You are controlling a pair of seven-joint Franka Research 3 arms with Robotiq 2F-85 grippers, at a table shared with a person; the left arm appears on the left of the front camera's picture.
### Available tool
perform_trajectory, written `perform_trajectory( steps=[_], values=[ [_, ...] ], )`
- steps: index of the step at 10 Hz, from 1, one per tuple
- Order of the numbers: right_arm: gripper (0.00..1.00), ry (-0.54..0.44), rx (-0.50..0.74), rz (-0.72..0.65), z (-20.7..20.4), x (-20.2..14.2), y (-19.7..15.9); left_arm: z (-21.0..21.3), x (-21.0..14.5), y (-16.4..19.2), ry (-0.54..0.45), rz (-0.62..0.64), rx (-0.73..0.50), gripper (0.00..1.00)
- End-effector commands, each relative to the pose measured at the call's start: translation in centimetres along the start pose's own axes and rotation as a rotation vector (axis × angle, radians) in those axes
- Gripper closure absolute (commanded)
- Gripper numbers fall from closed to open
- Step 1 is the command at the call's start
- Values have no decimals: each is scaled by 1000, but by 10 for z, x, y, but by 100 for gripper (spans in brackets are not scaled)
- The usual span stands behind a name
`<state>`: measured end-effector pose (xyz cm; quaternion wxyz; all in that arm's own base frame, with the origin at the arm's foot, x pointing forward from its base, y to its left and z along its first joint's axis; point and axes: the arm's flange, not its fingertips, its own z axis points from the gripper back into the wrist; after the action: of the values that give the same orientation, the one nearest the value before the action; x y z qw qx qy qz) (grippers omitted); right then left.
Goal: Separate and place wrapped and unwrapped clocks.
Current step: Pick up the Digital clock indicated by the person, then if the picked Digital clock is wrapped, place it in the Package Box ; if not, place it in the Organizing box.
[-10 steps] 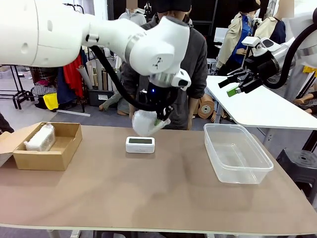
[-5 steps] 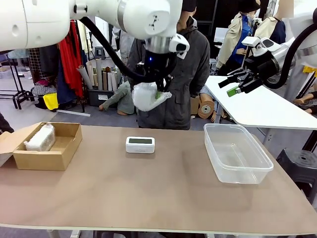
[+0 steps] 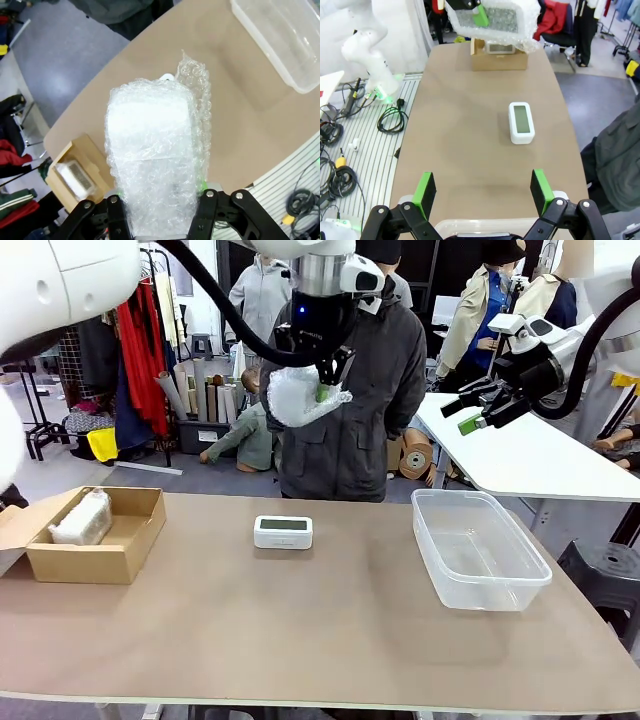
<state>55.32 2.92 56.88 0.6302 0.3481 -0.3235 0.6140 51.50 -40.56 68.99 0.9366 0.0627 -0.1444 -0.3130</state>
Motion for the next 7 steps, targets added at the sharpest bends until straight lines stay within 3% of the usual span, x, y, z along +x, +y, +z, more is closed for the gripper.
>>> perform_trajectory(
  steps=[1, 2, 7],
  values=[
    [0, 3, -1, 4, 1, 2, 0, 9, 26, 0, 18, -79, -1, 100],
    [0, 3, -1, 4, 1, 2, 0, 0, 0, 0, 0, 0, 0, 100],
    [0, 3, -1, 4, 1, 2, 0, 0, 0, 0, 0, 0, 0, 100]
  ],
)
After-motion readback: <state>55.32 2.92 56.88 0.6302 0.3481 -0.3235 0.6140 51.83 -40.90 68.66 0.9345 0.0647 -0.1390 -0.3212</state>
